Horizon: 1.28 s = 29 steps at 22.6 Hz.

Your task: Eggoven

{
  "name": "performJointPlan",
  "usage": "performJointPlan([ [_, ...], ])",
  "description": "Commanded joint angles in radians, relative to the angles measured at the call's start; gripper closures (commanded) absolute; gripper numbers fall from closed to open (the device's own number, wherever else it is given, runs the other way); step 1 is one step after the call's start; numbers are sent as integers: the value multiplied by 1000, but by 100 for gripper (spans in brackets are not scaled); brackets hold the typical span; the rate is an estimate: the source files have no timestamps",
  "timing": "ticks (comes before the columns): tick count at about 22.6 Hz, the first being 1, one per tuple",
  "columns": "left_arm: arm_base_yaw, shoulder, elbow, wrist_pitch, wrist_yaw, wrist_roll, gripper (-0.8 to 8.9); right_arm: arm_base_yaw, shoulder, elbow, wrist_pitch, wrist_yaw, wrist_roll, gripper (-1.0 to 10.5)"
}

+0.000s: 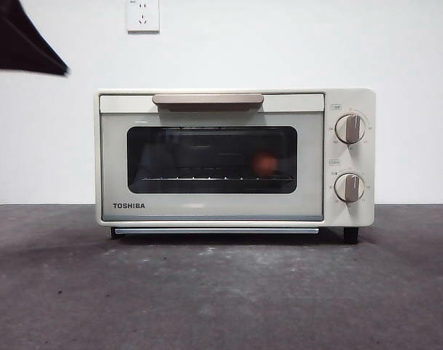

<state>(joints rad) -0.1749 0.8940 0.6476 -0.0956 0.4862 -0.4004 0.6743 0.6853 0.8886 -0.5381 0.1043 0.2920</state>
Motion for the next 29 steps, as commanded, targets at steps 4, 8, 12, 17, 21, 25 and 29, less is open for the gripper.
performJointPlan([
  [4,-10,-201,14,-114,-124,108,806,10,-41,-233,285,-4,-24,841],
  [8,-10,-292,13,-200,-185,150,806,10,-78,-419,554,-48,-72,948],
  [12,-10,-343,14,-249,-203,185,806,10,-87,-533,715,-50,-72,944],
  [17,-10,-360,13,-260,-203,184,806,10,-86,-565,727,-43,-73,944],
  [21,-10,-358,14,-282,-202,182,806,10,-86,-565,731,-6,-70,944],
  [25,-10,-358,13,-294,-202,182,806,10,-87,-564,731,9,-71,944],
  [29,-10,-358,14,-292,-202,182,806,10,-87,-564,732,8,-69,944],
])
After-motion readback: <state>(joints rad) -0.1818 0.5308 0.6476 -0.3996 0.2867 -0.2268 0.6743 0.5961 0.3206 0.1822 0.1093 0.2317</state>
